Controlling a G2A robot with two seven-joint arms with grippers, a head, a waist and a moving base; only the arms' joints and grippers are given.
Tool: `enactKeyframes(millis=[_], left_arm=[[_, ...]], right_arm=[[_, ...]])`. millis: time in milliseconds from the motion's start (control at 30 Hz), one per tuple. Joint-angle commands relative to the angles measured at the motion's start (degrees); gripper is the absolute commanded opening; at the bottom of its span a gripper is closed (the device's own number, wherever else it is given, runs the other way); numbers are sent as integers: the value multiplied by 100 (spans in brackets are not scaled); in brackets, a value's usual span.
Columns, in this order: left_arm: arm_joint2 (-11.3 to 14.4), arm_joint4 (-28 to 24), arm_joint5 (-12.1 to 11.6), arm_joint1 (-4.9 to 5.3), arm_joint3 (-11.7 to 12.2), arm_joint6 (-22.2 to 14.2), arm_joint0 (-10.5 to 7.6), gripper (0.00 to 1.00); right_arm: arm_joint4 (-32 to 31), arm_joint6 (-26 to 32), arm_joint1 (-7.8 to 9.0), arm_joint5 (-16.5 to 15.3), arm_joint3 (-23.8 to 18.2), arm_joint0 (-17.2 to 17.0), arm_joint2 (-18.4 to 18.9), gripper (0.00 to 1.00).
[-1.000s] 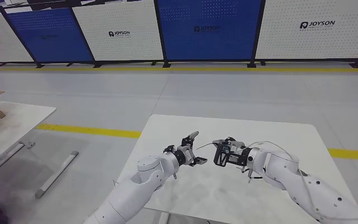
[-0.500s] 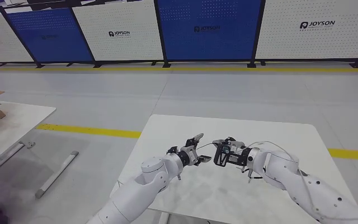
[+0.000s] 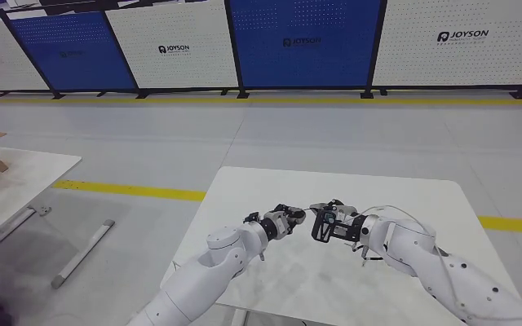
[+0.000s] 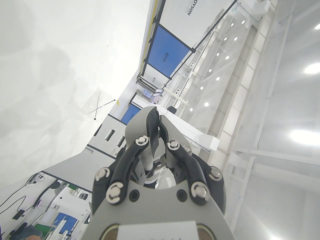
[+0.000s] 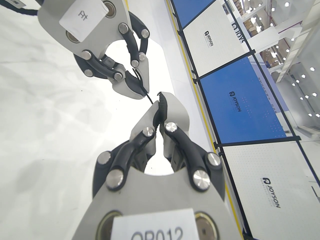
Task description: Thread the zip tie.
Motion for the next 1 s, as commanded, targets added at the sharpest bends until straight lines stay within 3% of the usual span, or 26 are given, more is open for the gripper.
enactKeyframes(millis=[0, 67, 133, 167, 200, 233, 500, 667, 800, 967], left_arm=[[-2, 21, 11, -6, -3, -27, 7, 0], [-3, 45, 18, -11, -4, -52, 14, 0], [1, 86, 23, -17, -2, -83, 22, 0], [2, 98, 23, -19, 0, -93, 24, 0], [3, 111, 23, -21, 1, -104, 26, 0], [3, 130, 23, -24, 3, -118, 28, 0], [5, 416, -25, -25, 80, -180, 32, 0], [135, 1510, -525, -10, 176, -191, 89, 0], [262, 2645, -1142, 12, 239, -190, 214, 0], [304, 3477, -1530, 25, 282, -112, 334, 0]], right_arm=[[0, 0, 0, 0, 0, 0, 0, 0], [3, -2, -1, 11, -1, -16, 5, 0], [-20, -14, -7, 9, -18, -102, 76, 28], [-32, -18, -10, 0, -18, -128, 110, 36], [-39, -27, -12, 0, -18, -153, 141, 74], [-48, -44, -13, 0, -18, -184, 183, 100], [-63, -87, 67, 15, -80, -416, 649, 100], [280, -57, 231, 148, -206, -837, 1201, 100], [1236, 18, 329, 0, -213, -1213, 1661, 100], [2150, 251, 353, 0, -79, -1356, 1802, 100]])
